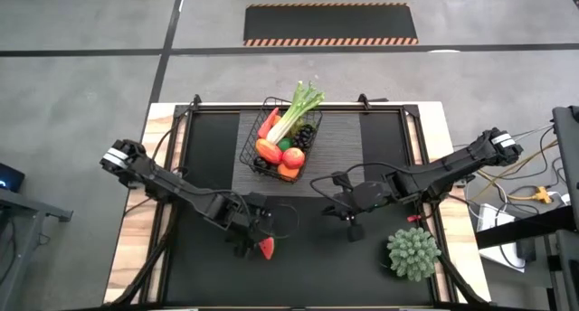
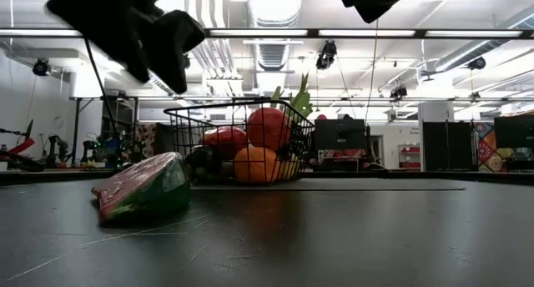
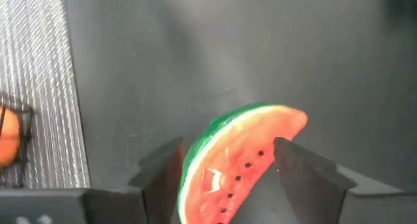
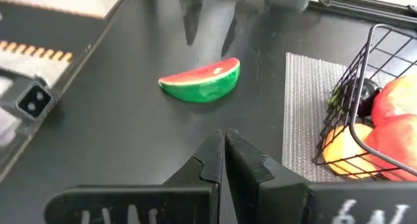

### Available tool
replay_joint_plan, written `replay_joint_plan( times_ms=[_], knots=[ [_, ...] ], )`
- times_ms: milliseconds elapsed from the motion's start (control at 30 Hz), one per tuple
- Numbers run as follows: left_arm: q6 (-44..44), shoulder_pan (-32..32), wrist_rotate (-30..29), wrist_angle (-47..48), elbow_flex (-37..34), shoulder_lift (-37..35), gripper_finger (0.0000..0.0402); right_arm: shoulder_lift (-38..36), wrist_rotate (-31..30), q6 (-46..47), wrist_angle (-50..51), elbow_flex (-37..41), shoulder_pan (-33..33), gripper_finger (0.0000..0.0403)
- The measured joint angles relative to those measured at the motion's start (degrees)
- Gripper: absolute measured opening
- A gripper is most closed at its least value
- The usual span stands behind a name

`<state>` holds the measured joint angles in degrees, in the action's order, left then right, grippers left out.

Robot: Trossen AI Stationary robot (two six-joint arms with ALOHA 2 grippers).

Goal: Build produce basket
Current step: Put the watermelon into the wire basket

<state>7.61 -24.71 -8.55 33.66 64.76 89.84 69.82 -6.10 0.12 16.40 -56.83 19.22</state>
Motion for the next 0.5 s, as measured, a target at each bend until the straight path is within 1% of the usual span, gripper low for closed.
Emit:
replay_joint_plan(
  times_ms=[67,133,267,500],
  knots=[
    [-4.1,0.3,0.2,-1.4,-1.5,0.0,0.0227,0.0,0.0,0.7,-1.6,0.3,0.0,0.0009],
    [-6.2,1.0,1.7,-4.3,-3.7,0.0,0.0229,0.0,0.0,0.9,-3.0,0.7,0.0,0.0009],
    [-7.0,2.5,4.9,-12.6,-9.3,0.0,0.0230,0.0,0.0,1.4,-5.8,1.9,0.0,0.0009],
    [-7.1,3.6,5.8,-26.6,-18.1,0.1,0.0230,0.0,0.0,1.4,-8.7,2.7,0.0,0.0009]
  ],
)
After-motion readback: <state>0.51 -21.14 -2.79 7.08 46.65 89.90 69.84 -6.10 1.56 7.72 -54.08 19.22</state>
